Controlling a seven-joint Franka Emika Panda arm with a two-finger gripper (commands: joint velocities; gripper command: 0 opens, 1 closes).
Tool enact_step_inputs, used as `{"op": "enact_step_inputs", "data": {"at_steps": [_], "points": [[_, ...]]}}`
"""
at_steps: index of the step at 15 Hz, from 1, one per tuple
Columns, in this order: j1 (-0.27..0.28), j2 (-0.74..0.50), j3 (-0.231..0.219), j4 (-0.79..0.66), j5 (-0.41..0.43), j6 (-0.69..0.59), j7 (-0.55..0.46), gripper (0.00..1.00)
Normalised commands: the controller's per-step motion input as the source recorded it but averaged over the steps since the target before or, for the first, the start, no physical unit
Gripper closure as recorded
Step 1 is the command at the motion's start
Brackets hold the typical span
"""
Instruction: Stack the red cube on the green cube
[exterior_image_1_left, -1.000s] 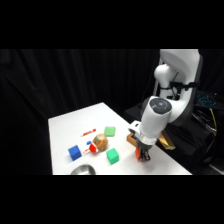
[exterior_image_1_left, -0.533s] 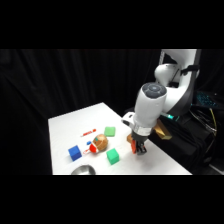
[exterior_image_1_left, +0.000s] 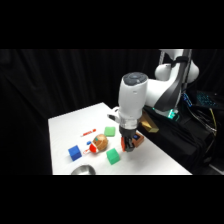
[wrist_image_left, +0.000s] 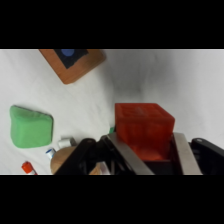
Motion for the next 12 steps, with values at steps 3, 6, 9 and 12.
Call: {"op": "enact_step_inputs", "data": {"at_steps": [3,6,9,12], "points": [[-0.122,0.07,0.077,0.31,0.156,-0.23,-0.31,0.73],[-0.101,0.16,0.053,0.35,0.136,-0.19,-0.27,0.73],[-0.072,0.23,0.028,0.35,0.125,-0.15,-0.23,0.73],[-0.046,0.26,0.002,0.35,0.132,-0.13,-0.23,0.73]]}}
